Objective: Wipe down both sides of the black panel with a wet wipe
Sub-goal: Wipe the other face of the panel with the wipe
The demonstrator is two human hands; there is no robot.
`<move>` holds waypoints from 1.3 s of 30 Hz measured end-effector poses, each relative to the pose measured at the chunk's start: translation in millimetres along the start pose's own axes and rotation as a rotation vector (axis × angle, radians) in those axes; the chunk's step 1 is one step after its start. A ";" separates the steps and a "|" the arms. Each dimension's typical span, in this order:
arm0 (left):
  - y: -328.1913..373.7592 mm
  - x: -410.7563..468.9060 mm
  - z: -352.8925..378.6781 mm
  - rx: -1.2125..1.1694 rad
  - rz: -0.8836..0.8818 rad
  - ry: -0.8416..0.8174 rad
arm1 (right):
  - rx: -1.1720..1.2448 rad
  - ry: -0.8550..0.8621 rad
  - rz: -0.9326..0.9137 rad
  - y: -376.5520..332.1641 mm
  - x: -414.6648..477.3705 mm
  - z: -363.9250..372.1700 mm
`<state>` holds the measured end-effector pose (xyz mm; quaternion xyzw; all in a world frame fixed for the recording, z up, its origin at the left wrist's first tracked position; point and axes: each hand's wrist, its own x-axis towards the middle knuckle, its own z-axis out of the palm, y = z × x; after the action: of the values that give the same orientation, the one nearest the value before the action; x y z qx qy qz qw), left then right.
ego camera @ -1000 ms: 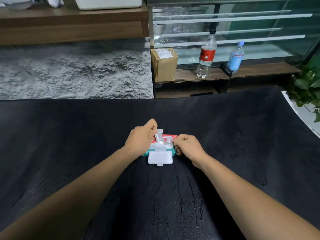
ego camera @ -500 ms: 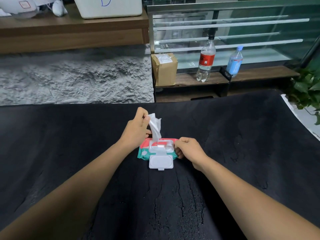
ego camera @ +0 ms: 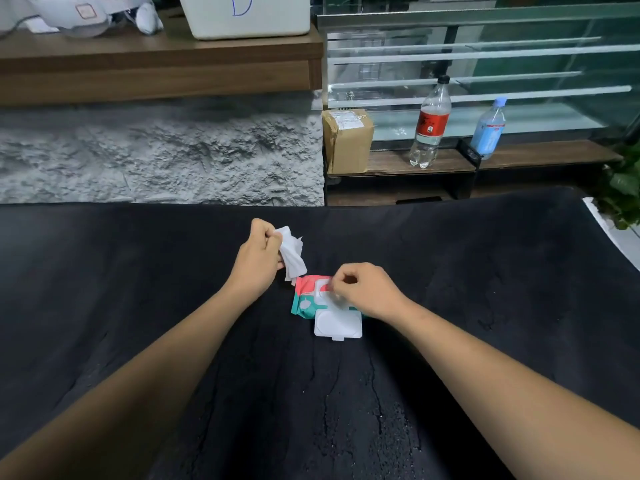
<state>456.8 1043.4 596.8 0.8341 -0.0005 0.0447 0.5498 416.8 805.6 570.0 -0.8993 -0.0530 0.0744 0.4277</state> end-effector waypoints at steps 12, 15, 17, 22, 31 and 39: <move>-15.7 -10.6 -2.5 0.001 -0.029 -0.038 | -0.631 -0.143 -0.368 29.3 -27.6 9.7; -18.9 -12.1 1.1 0.008 -0.034 -0.054 | -0.731 -0.174 -0.415 33.3 -28.7 7.2; -20.7 -13.1 3.2 0.020 -0.036 -0.062 | -0.765 -0.169 -0.435 34.0 -28.2 7.7; -25.9 -14.3 4.8 0.045 -0.030 -0.068 | -0.701 -0.159 -0.431 28.3 -23.0 5.6; -31.7 -12.4 0.1 0.016 -0.036 -0.048 | -0.480 -0.049 -0.331 3.9 1.5 -13.4; -41.8 -12.1 -2.7 -0.012 -0.070 -0.025 | -0.593 0.016 -0.320 3.3 19.7 0.8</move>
<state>446.7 1061.8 558.6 0.8306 0.0216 0.0151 0.5562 436.1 807.3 565.2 -0.9655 -0.2093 -0.0194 0.1541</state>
